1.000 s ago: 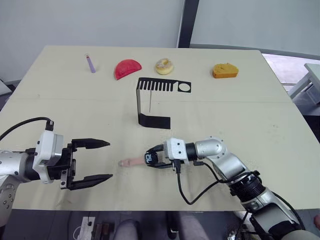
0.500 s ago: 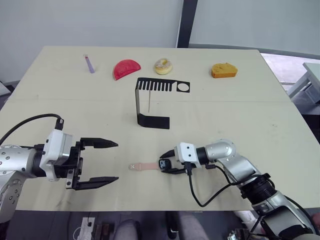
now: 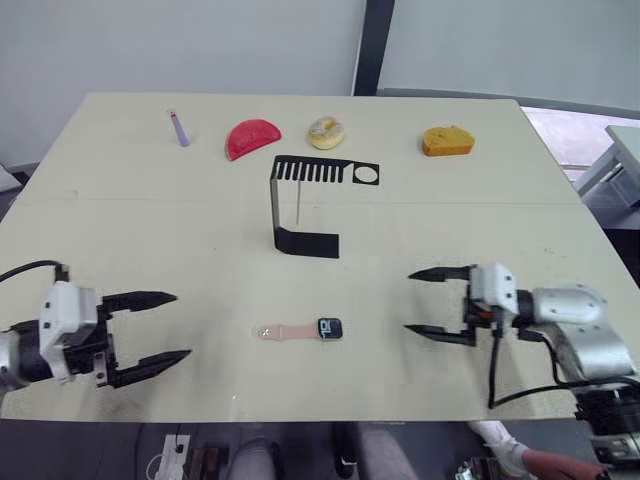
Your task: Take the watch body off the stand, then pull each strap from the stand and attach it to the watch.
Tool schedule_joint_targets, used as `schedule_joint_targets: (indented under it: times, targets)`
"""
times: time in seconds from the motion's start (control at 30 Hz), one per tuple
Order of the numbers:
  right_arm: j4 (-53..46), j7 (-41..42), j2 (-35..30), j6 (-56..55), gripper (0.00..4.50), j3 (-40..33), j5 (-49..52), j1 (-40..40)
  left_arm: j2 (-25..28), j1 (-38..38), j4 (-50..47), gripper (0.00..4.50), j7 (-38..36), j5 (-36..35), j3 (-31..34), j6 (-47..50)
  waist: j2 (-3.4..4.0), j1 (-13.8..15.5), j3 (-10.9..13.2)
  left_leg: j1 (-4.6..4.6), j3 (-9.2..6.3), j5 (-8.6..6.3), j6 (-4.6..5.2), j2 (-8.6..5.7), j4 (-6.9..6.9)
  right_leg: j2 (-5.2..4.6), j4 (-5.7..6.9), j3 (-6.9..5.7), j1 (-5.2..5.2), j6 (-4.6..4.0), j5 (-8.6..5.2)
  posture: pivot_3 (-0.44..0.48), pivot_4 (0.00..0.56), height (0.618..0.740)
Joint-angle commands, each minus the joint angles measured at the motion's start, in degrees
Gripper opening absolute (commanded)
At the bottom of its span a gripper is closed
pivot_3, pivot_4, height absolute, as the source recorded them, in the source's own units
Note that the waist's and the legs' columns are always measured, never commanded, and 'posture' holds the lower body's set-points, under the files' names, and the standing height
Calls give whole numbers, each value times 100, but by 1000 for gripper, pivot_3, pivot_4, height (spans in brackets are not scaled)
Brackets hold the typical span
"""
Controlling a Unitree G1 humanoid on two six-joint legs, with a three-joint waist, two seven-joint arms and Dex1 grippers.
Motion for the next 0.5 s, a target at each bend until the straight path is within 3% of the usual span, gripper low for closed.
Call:
schedule_joint_targets:
  times: [0.03,0.27,0.5]
  targets:
    - [908,-268,-378,-704,4476,-983,-70,325,-197,191,824,4500,283,287,667,-655,1,6,0,0,0,-1,1,-1,0,-1,-1,0,0,0,0,0,150,740]
    - [2712,-789,-699,-1502,4476,-1885,-212,727,-408,272,1325,4500,781,285,1048,-922,-8,-4,-5,3,3,-13,20,-1,0,-2,-9,3,6,4,2,0,150,740]
    - [2775,-934,-426,-1571,4476,-1771,-129,483,-465,216,1095,4500,954,218,865,-897,-5,-102,-4,11,9,-7,-5,6,-2,1,3,9,7,3,2,0,150,740]
